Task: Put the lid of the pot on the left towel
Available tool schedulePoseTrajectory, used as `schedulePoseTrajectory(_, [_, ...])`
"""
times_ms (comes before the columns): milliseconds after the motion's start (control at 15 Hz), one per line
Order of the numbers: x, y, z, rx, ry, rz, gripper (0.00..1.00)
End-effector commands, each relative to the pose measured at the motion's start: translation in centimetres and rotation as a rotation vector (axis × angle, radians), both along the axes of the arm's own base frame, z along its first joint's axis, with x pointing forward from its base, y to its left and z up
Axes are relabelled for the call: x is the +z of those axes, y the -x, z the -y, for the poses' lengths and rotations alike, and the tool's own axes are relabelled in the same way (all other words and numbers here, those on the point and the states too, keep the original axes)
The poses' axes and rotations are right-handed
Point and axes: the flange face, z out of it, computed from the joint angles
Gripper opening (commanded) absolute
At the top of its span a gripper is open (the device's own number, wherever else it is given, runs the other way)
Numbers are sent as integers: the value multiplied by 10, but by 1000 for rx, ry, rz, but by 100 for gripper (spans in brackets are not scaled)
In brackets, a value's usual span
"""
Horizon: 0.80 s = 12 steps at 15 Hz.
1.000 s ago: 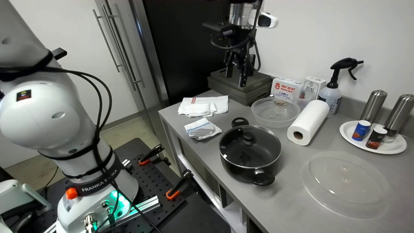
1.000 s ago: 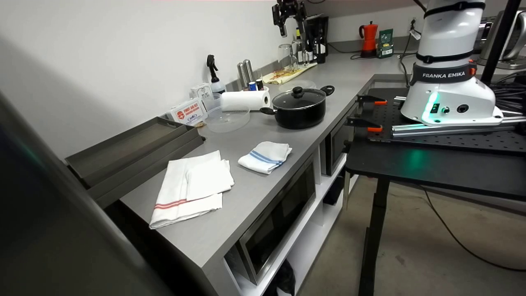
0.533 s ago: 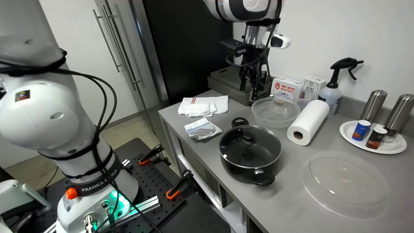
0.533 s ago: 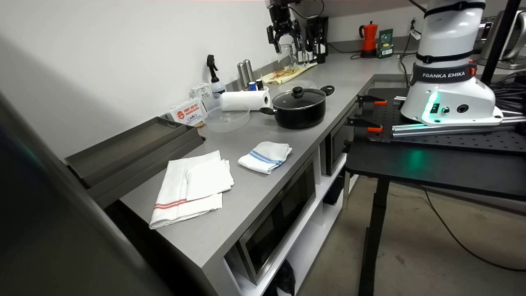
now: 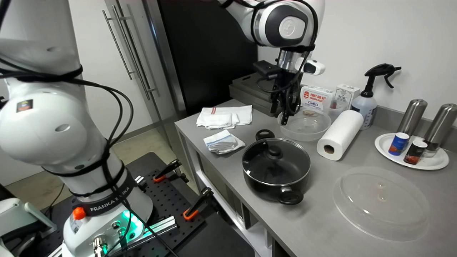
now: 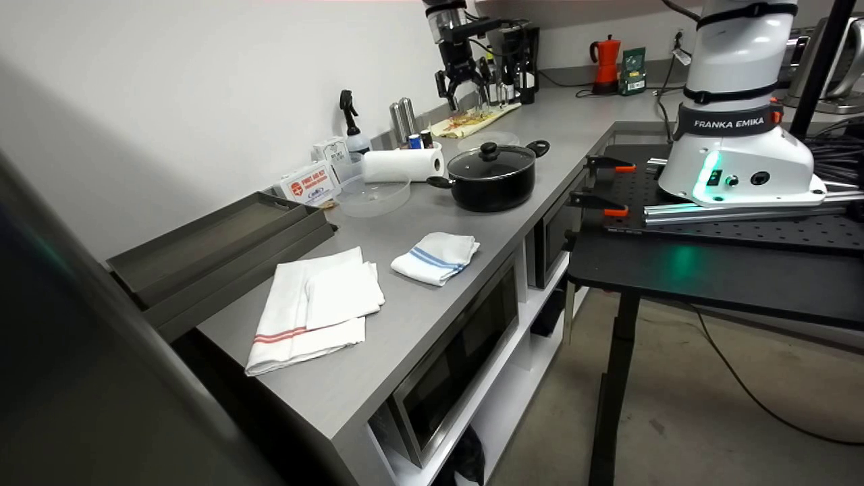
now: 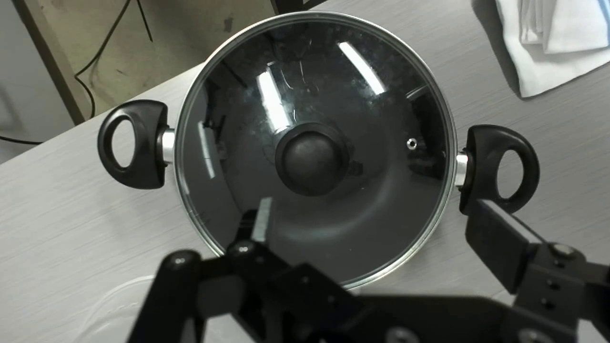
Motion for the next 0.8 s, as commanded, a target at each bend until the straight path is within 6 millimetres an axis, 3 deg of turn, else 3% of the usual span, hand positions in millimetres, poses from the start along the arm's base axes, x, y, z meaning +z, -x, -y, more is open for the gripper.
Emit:
schedulePoseTrajectory(0, [-19,-9,3,-52,-4,1,100])
schedulePoseTrajectory(733, [-57,8,22,-226,-1,89,100])
